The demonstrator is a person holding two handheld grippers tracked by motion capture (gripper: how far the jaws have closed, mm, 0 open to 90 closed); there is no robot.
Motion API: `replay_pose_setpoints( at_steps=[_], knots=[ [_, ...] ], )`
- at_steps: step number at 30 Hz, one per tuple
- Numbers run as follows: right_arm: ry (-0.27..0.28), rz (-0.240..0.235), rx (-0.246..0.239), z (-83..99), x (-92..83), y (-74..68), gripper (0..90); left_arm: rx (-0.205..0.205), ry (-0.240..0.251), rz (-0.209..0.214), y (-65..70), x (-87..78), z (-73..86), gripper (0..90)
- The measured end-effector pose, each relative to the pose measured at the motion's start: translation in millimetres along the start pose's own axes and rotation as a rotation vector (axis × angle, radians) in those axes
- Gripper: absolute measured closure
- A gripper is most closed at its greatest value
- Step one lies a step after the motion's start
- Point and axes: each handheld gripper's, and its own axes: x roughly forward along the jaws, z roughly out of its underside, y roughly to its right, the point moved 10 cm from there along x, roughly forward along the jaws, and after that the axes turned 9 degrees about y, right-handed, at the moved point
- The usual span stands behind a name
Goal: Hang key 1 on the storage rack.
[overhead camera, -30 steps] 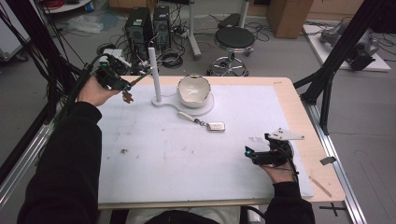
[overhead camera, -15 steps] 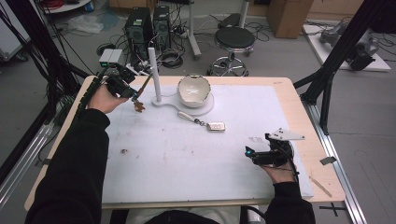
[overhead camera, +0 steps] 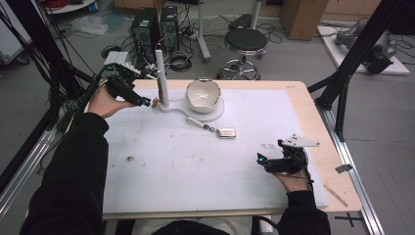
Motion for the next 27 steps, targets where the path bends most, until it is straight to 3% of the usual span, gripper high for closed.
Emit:
replay_pose_setpoints(
  at_steps=[4,8,13,18,27],
  knots=[
    [0.001,-0.001,0.002,-0.1,-0.2,0.0,0.6,-0.024,0.031,0.033,2.7,-3.1,-0.7,1.7],
    [-0.005,-0.006,0.005,0.6,0.0,-0.8,0.6,-0.064,0.059,0.097,7.9,-7.0,5.2,1.7],
    [-0.004,-0.006,0.009,0.5,-0.3,-0.1,0.6,-0.076,0.074,0.092,6.2,-12.5,15.1,1.7],
    [0.001,0.003,0.019,-0.3,-1.9,2.5,0.6,-0.098,0.131,0.116,6.2,-21.0,21.0,1.7],
    [-0.001,0.005,0.017,0.0,-1.6,2.6,0.6,-0.089,0.172,0.112,10.2,-32.9,24.6,1.7]
  ],
)
